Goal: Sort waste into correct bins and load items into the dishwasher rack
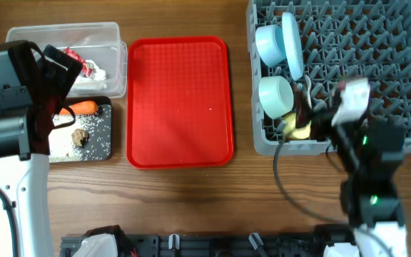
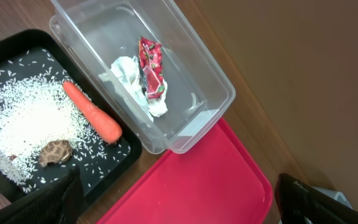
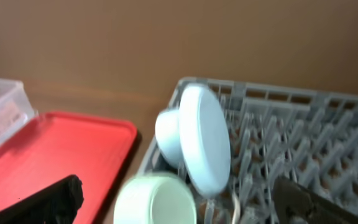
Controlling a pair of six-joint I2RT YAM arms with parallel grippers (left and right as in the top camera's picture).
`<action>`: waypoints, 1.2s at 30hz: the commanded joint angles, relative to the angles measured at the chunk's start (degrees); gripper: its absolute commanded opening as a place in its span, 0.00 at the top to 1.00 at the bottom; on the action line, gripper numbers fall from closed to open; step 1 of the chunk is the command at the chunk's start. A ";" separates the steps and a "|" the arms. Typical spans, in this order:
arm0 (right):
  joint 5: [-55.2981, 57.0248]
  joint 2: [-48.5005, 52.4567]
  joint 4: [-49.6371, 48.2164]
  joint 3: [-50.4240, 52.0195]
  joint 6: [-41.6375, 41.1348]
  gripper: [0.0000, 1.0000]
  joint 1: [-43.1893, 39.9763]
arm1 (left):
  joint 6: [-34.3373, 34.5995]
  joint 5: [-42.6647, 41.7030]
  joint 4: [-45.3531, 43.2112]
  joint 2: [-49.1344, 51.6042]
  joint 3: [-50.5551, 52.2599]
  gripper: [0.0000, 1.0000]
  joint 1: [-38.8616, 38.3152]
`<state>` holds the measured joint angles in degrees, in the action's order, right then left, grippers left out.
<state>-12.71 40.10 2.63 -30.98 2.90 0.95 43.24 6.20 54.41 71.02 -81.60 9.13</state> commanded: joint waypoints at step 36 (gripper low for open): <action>10.16 -39.89 -2.80 30.69 -7.54 0.00 -0.17 | 0.70 0.96 -0.09 0.17 -0.04 0.00 0.37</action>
<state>-3.14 1.10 -0.05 -0.38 -3.68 0.93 43.24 6.20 54.43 71.05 -81.60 9.13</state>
